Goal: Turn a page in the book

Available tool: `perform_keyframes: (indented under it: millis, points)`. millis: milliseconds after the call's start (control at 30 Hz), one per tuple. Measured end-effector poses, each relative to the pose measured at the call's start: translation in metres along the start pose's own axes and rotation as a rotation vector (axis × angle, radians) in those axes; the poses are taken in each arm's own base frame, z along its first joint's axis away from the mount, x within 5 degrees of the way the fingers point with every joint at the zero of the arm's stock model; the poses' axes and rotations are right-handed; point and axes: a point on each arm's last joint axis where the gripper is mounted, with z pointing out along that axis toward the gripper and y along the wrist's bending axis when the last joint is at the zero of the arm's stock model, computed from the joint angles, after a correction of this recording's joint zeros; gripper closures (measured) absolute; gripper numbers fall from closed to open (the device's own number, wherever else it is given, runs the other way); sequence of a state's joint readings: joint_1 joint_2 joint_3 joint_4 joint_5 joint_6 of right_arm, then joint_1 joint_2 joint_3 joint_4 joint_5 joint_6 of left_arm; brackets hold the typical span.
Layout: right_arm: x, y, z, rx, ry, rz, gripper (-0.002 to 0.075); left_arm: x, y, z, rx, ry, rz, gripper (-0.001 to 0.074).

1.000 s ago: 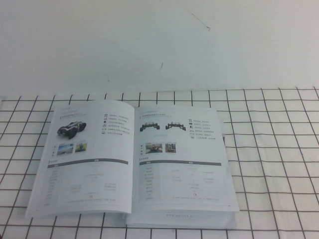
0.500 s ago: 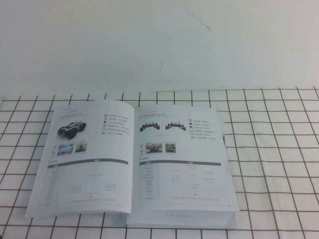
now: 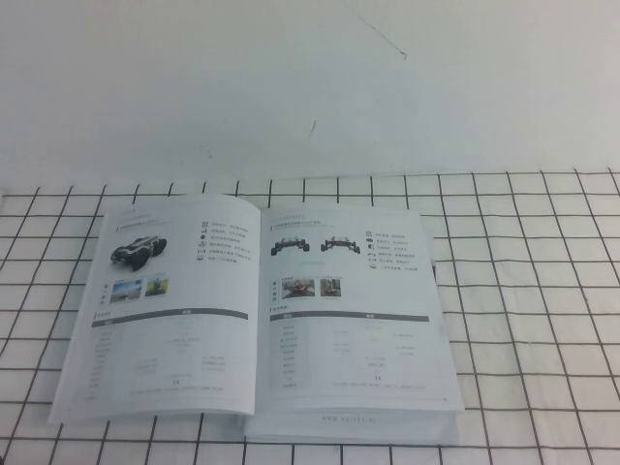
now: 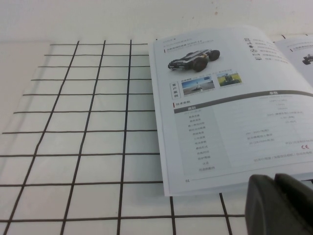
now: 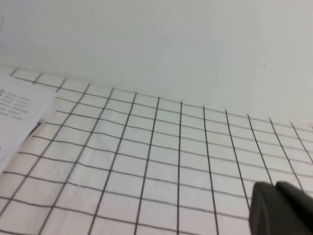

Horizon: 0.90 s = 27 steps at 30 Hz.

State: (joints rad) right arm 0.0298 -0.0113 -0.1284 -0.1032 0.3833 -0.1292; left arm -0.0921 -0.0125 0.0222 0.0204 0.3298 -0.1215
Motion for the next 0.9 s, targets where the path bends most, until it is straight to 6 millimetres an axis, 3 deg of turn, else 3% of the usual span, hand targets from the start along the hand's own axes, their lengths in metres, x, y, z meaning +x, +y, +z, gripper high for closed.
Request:
perform_keyframes:
  millis: [133,267,900]
  points:
    - [0.033,0.004,0.013,0.06,0.075,0.061,0.0728,0.0,0.0,0.0,0.0,0.0,0.0,0.0737]
    - [0.048,0.007,0.016,0.069,0.164,0.088,0.0728,0.0,0.0,0.0,0.0,0.0,-0.002,0.0737]
    - [0.048,0.01,0.016,0.016,0.154,0.069,0.0728,0.0,0.0,0.0,0.0,0.0,-0.004,0.0737]
